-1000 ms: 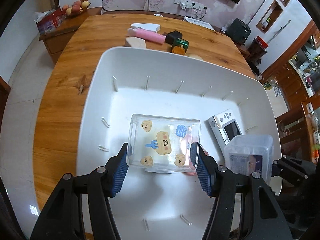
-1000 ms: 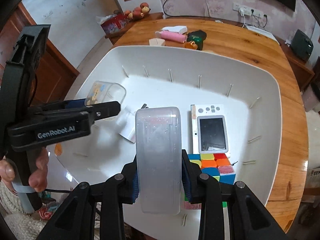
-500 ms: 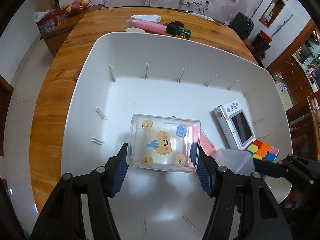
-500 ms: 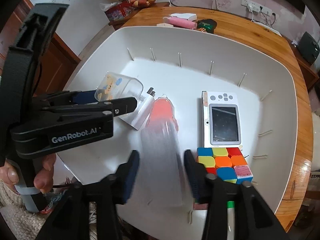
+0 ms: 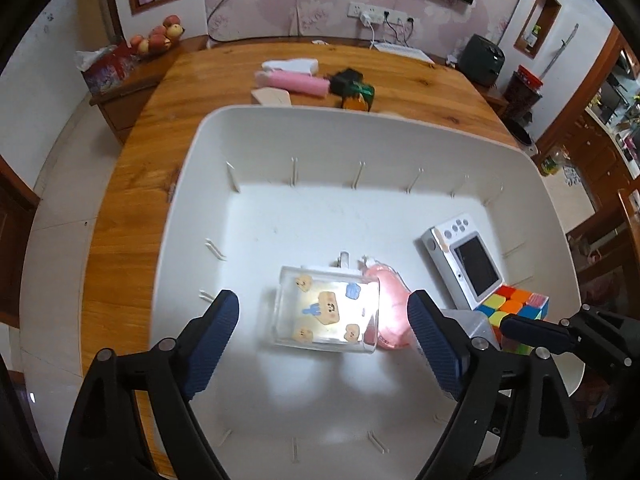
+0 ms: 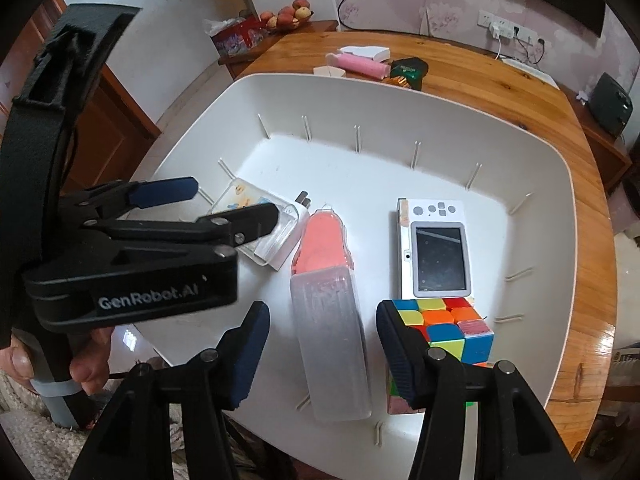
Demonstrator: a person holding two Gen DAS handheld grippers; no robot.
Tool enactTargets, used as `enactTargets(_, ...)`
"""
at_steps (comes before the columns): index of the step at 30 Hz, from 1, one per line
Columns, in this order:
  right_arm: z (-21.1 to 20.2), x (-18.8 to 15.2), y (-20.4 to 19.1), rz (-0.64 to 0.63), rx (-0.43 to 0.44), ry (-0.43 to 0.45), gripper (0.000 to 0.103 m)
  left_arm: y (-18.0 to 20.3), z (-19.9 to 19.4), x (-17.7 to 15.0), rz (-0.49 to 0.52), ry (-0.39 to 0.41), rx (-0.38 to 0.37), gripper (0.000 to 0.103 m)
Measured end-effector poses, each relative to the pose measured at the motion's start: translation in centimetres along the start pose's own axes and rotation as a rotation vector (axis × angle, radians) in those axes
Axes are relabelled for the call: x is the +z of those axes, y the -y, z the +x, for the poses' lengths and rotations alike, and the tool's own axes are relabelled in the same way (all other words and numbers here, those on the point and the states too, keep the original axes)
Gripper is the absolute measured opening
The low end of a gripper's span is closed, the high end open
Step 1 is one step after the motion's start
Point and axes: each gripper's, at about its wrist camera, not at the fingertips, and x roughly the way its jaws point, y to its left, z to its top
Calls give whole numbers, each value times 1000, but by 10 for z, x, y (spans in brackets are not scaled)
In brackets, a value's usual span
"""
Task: Organize rigid objects
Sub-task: 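Release the frosted case with the right tool while the left tool lowers and releases the clear box, then move both open tools back to the items on the table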
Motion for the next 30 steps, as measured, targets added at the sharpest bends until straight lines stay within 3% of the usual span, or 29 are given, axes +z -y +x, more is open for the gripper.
enactTargets(13,-16,2,-1,-6,-19,62,57,5,-20,7,24,88,50,88)
enactTargets(19,-31,9,10,24,-48,133,57,4,-27,15,34,108,63,88)
enactTargets(25,-56,28,24,40,-108,246,57,-8,-49,45,51,166,86,88)
enactTargets(30,-70,61,37,44,-135,248,57,-21,-60,84,81,173,94,88)
